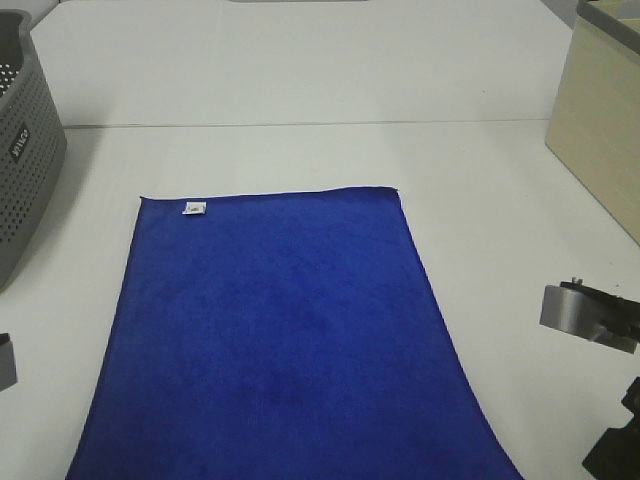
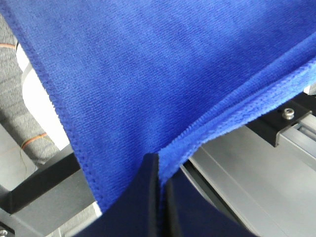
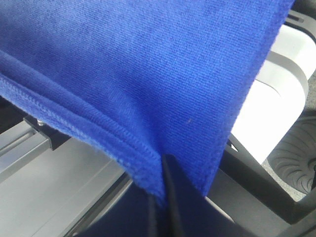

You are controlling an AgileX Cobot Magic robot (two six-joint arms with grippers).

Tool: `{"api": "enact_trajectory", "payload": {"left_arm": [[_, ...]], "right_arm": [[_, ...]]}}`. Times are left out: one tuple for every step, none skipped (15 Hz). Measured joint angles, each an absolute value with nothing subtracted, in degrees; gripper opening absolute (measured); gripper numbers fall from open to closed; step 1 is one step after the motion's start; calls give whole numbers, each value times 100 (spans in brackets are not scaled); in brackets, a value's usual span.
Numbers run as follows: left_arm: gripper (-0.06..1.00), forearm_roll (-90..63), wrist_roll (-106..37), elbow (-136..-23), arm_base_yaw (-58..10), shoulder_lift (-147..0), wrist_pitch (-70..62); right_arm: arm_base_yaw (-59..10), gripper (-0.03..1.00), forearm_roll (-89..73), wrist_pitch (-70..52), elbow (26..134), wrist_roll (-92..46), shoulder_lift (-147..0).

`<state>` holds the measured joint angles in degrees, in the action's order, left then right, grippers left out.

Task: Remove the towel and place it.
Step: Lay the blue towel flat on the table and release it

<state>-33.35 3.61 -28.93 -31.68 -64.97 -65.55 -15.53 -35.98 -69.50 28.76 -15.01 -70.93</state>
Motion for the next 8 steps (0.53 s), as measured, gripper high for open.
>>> {"api": "enact_trajectory", "payload": {"left_arm": [[0, -3329, 332, -2893, -3168, -6641, -6555], [0, -3329, 275, -2893, -3168, -6795, -6555], [0, -3329, 223, -2893, -3168, -6944, -6549], [0, -3329, 212, -2893, -3168, -7087, -6549], [0, -3329, 189, -2893, -3168, -7196, -6549], [0, -3329, 189, -2893, -3168, -7311, -6549], [0, -3329, 183, -2893, -3168, -7431, -6543], [0, -3335, 166, -2893, -3168, -7609, -6543]], "right_arm": [[-1553, 2, -3621, -6950, 2876, -1564, -7202], [-1553, 2, -3621, -6950, 2876, -1599, -7334], [-1553, 2, -3633, -6950, 2876, -1599, -7500], [-1553, 2, -3644, -6944, 2876, -1621, -7689], [-1553, 2, -3655, -6944, 2876, -1719, -7890], [-1553, 2, -3667, -6939, 2876, -1776, -8084], [-1553, 2, -3673, -6939, 2876, -1845, -8251], [-1553, 2, -3696, -6939, 2882, -1868, -8428]]}}
